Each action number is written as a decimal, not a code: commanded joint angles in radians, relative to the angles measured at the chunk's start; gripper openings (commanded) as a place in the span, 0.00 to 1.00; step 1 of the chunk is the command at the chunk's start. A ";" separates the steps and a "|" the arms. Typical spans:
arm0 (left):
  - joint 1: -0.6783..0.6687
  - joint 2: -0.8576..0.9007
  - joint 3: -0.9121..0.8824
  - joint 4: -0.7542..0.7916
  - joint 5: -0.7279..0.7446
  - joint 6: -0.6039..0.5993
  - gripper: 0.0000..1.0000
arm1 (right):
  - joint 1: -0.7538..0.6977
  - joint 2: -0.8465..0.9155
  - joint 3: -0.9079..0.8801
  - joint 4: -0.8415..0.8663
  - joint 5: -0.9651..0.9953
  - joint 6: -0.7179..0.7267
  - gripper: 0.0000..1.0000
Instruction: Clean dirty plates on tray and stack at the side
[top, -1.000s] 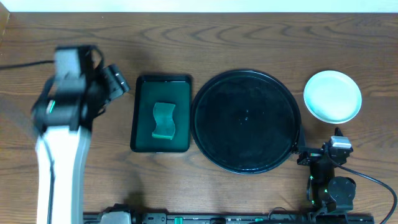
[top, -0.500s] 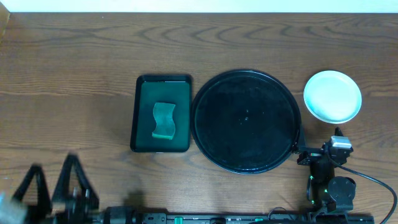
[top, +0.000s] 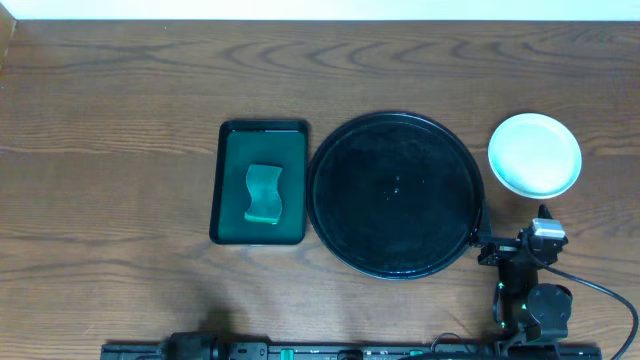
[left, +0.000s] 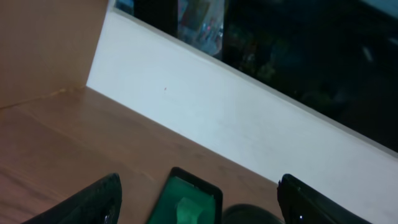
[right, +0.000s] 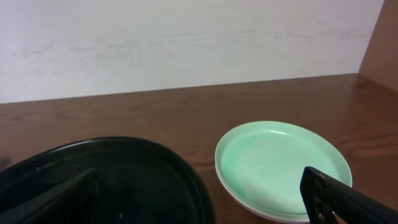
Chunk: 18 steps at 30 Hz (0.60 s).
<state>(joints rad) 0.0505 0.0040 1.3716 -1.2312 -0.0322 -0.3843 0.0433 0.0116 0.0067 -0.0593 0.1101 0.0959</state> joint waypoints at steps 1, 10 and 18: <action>-0.004 0.000 -0.084 0.024 -0.006 0.014 0.80 | -0.018 -0.006 -0.001 -0.001 0.013 0.012 0.99; -0.029 -0.001 -0.516 0.816 0.000 0.013 0.80 | -0.018 -0.006 -0.001 -0.002 0.013 0.012 0.99; -0.030 -0.002 -1.049 1.647 0.046 0.006 0.80 | -0.018 -0.006 -0.001 -0.002 0.013 0.012 0.99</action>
<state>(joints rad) 0.0242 0.0101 0.4526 0.3042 -0.0025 -0.3851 0.0429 0.0116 0.0067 -0.0589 0.1101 0.0959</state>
